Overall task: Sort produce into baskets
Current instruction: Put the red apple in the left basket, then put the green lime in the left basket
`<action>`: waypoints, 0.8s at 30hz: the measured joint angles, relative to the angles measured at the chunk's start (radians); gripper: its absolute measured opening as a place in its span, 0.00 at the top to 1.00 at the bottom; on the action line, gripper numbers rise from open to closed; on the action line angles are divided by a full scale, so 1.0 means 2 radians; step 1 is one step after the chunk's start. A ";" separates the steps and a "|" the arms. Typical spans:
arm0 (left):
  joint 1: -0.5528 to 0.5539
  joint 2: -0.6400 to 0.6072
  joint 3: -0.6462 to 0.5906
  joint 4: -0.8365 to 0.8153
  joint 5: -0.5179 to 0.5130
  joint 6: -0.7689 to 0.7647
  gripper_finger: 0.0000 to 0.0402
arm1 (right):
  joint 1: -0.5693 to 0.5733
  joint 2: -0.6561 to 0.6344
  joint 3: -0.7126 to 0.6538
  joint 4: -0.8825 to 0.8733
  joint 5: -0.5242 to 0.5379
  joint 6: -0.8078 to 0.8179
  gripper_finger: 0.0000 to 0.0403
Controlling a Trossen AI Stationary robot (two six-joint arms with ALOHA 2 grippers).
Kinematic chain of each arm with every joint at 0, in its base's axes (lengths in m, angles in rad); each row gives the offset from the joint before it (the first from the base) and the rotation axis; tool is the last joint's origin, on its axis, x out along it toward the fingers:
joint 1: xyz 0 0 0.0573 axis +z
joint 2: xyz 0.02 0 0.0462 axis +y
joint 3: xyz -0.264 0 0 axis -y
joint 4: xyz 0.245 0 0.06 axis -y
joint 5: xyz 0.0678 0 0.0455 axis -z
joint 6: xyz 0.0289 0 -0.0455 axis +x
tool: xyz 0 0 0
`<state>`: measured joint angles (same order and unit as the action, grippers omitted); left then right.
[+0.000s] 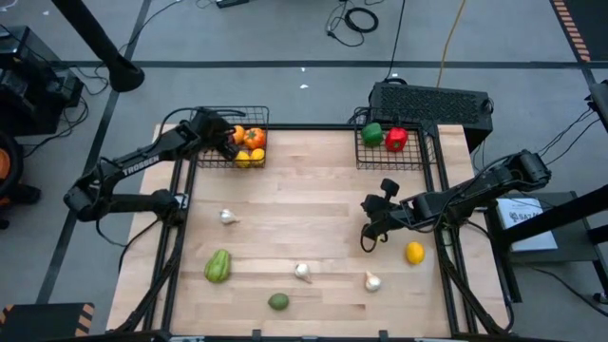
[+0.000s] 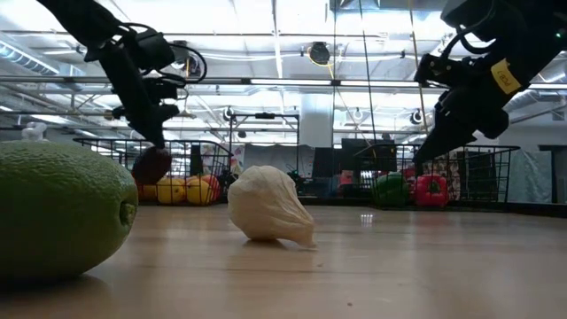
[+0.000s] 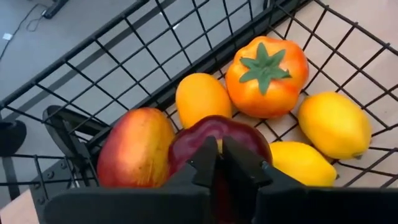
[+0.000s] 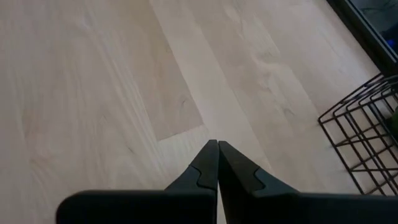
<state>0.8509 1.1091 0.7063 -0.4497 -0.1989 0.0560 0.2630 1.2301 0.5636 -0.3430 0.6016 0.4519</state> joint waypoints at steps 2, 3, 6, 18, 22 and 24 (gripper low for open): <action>0.000 0.000 0.000 0.000 0.000 -0.006 0.88 | 0.000 0.000 0.000 0.005 -0.002 0.000 1.00; 0.000 0.000 0.000 0.000 0.000 -0.009 0.85 | 0.000 0.000 0.000 0.009 -0.003 0.000 1.00; 0.000 0.000 0.000 0.000 0.000 -0.013 0.79 | 0.000 0.000 0.000 0.025 -0.004 0.003 1.00; -0.033 -0.071 0.000 -0.003 0.092 -0.013 0.74 | 0.008 0.015 0.000 0.194 -0.056 0.001 1.00; -0.065 -0.106 0.000 -0.016 0.171 -0.022 0.74 | 0.014 0.031 0.000 0.252 -0.070 -0.014 1.00; -0.084 -0.120 0.000 -0.024 0.198 -0.026 0.74 | 0.017 0.043 0.000 0.285 -0.084 -0.016 1.00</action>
<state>0.6823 0.8687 0.7071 -0.4979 0.1974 0.0045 0.2973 1.3151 0.5636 0.2270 0.4340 0.4203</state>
